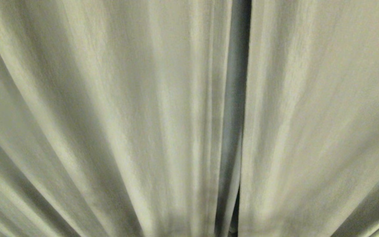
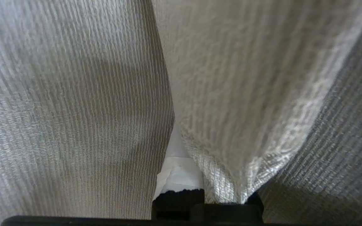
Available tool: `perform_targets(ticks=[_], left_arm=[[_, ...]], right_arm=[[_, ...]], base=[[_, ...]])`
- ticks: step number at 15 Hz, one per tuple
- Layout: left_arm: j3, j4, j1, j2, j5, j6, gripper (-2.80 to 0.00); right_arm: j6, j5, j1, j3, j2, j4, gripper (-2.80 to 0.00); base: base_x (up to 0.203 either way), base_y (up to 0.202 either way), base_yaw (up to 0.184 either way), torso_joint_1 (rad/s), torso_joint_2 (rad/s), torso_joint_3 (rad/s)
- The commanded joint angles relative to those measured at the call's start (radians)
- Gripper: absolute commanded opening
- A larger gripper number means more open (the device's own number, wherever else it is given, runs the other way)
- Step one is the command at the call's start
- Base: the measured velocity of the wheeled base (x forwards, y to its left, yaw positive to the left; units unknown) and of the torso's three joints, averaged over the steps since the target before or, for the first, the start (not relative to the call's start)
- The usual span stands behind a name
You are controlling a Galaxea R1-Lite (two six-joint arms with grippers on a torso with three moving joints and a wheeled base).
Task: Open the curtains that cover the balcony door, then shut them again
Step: Pull the outer curtains open on both sides
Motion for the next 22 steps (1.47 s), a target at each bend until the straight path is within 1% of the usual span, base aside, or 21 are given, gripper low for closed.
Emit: perform_targets(ticks=[1, 5, 7, 14, 17, 22], left_arm=[[0.000, 0.000, 0.000, 0.000, 0.001, -0.001, -2.80], [0.000, 0.000, 0.000, 0.000, 0.001, -0.001, -2.80], [0.000, 0.000, 0.000, 0.000, 0.001, -0.001, -2.80], [0.000, 0.000, 0.000, 0.000, 0.001, -0.001, -2.80], [0.000, 0.000, 0.000, 0.000, 0.001, -0.001, -2.80], [0.000, 0.000, 0.000, 0.000, 0.001, -0.001, -2.80]], right_arm=[[-0.001, 0.001, -0.024, -0.031, 0.042, -0.001, -2.80], [-0.001, 0.011, -0.057, -0.038, 0.068, -0.004, -2.80], [-0.004, 0.096, -0.086, -0.048, 0.076, -0.009, -2.80], [-0.005, 0.100, -0.119, -0.068, 0.101, -0.015, -2.80], [-0.005, 0.102, -0.136, -0.101, 0.118, -0.007, -2.80], [-0.003, 0.113, -0.137, -0.081, 0.092, -0.002, -2.80]], base=[[0.000, 0.000, 0.000, 0.000, 0.00, 0.000], [0.000, 0.000, 0.000, 0.000, 0.00, 0.000], [0.000, 0.000, 0.000, 0.000, 0.00, 0.000], [0.000, 0.000, 0.000, 0.000, 0.00, 0.000], [0.000, 0.000, 0.000, 0.000, 0.00, 0.000], [0.000, 0.000, 0.000, 0.000, 0.00, 0.000]])
